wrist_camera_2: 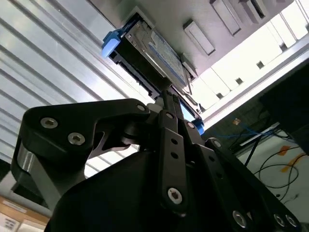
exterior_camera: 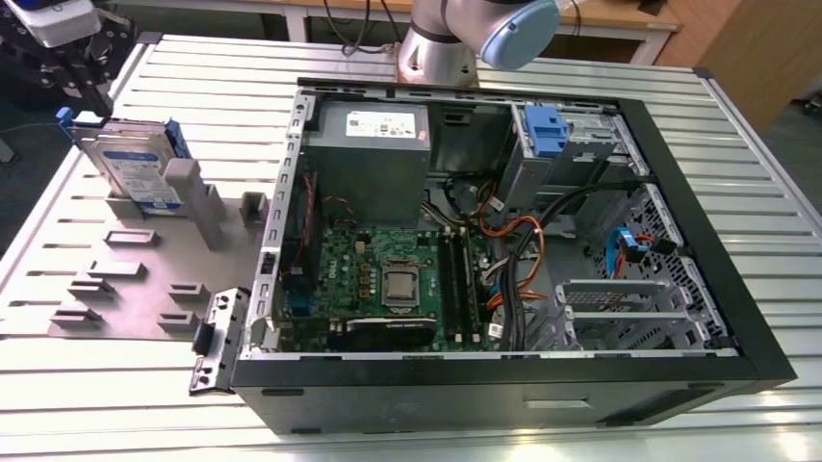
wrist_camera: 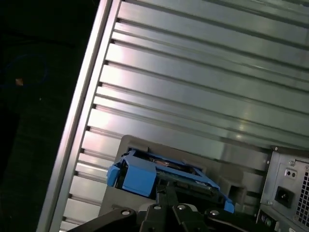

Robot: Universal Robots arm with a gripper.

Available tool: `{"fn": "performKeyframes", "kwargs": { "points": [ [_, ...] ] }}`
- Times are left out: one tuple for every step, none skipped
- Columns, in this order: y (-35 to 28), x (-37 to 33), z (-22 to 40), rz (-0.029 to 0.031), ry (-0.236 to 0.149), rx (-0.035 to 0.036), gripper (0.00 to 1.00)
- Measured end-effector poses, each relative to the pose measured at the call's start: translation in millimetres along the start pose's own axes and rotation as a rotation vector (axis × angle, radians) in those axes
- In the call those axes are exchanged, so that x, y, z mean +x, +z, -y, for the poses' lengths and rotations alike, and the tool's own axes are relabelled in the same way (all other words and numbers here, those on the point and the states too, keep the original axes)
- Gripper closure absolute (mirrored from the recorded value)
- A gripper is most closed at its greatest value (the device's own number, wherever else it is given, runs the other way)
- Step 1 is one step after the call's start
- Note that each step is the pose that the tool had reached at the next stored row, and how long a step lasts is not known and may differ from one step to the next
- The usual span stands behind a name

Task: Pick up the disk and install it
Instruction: 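Pick up the disk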

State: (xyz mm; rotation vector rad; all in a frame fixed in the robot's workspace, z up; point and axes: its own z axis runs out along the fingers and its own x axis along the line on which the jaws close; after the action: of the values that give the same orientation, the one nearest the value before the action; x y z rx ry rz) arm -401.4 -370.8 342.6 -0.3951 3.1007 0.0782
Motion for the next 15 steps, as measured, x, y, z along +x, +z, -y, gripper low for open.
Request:
{"fn": "performKeyframes", "kwargs": {
  "points": [
    [0.0, 0.0, 0.0, -0.0008, -0.017, -0.0003, 0.89],
    [0.1, 0.0, 0.0, -0.0017, -0.035, -0.0007, 0.89],
    [0.1, 0.0, 0.0, -0.0026, -0.053, -0.0011, 0.89],
    [0.2, 0.0, 0.0, -0.0034, -0.071, -0.0015, 0.89],
    [0.3, 0.0, 0.0, -0.0043, -0.089, -0.0018, 0.89],
    [0.4, 0.0, 0.0, -0.0052, -0.108, -0.0022, 0.89],
    [0.6, 0.0, 0.0, -0.0061, -0.126, -0.0026, 0.89],
    [0.7, 0.0, 0.0, -0.0070, -0.144, -0.0030, 0.89],
    [0.9, 0.0, 0.0, -0.0079, -0.161, -0.0033, 0.89],
    [1.1, 0.0, 0.0, -0.0087, -0.177, -0.0036, 0.89],
    [1.3, 0.0, 0.1, -0.0094, -0.195, -0.0040, 0.89],
    [1.5, 0.0, 0.1, -0.0102, -0.212, -0.0044, 0.89],
    [1.7, 0.0, 0.1, -0.0110, -0.227, -0.0047, 0.89],
    [1.8, 0.0, 0.1, -0.0117, -0.240, -0.0048, 0.89],
    [2.0, 0.0, 0.1, -0.0123, -0.253, -0.0050, 0.89]
  ]
}}
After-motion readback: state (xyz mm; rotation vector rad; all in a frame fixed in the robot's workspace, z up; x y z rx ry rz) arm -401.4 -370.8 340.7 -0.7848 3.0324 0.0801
